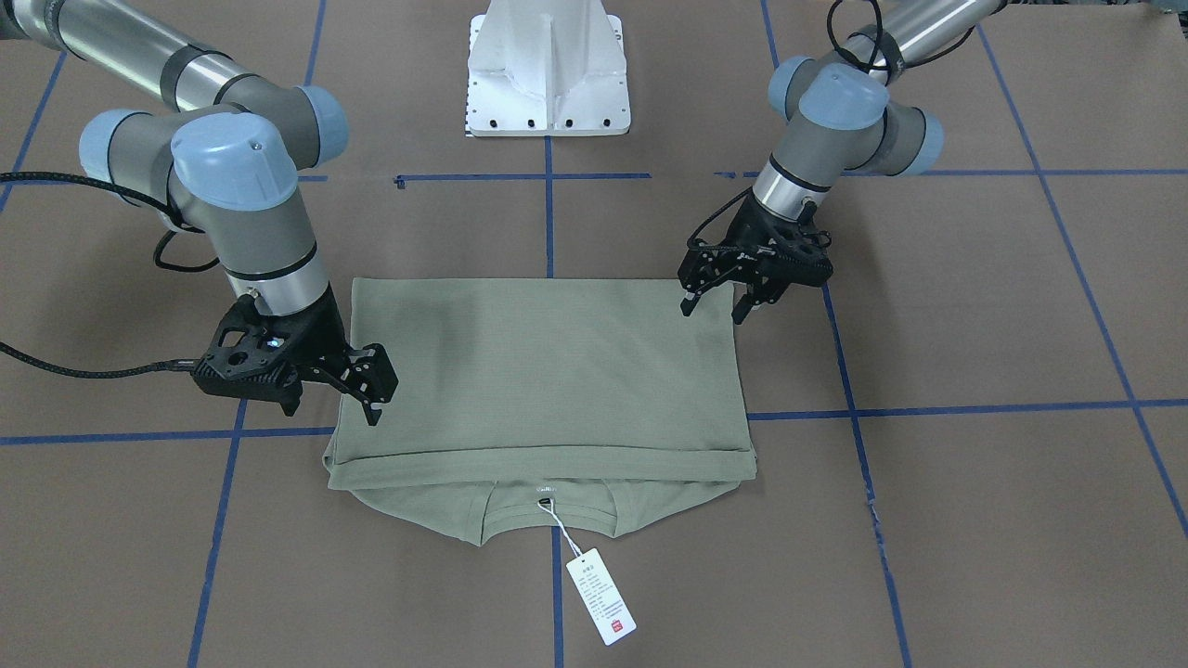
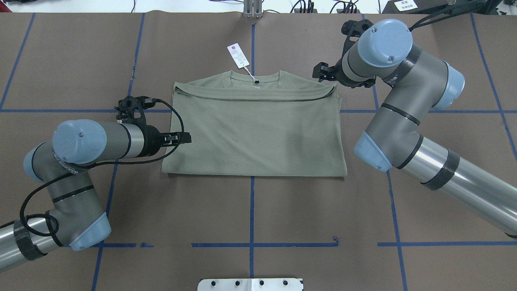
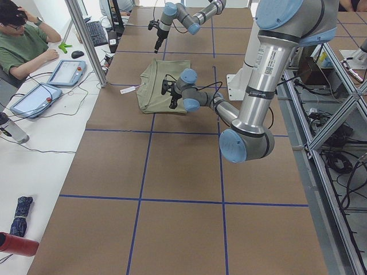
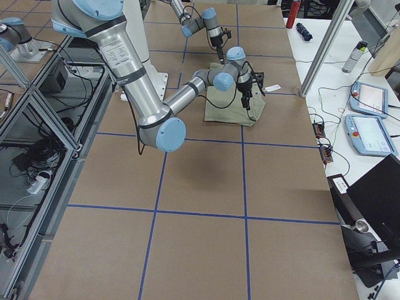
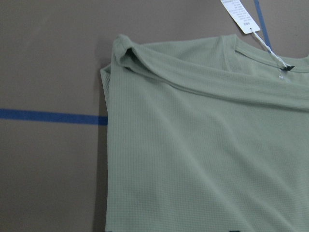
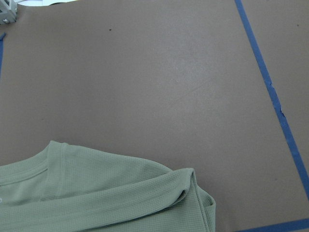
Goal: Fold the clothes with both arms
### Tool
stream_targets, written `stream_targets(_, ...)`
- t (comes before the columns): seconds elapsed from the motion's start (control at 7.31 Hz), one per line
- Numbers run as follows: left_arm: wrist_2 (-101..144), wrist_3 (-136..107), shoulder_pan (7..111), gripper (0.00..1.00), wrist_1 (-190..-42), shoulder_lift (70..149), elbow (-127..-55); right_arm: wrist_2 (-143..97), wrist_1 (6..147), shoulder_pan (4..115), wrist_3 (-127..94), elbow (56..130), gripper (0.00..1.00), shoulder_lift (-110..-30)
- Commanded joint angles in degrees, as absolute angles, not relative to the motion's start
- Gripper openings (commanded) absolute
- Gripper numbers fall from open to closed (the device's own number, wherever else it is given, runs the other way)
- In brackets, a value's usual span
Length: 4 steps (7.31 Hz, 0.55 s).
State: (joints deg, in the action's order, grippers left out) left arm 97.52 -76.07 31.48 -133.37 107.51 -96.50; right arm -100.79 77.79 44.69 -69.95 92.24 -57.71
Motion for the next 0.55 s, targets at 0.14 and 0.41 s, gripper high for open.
stream_targets(0.14, 97.12, -76.38, 29.97, 0.82, -134.12, 104.51, -96.68, -100.64, 77.78, 44.47, -70.05, 92.20, 1.00, -57.74)
stream_targets(0.41, 97.12, -76.20, 29.27, 0.82, -134.12, 104.50, -96.68, -100.46, 77.78, 44.12, -70.05, 92.20, 1.00, -57.74)
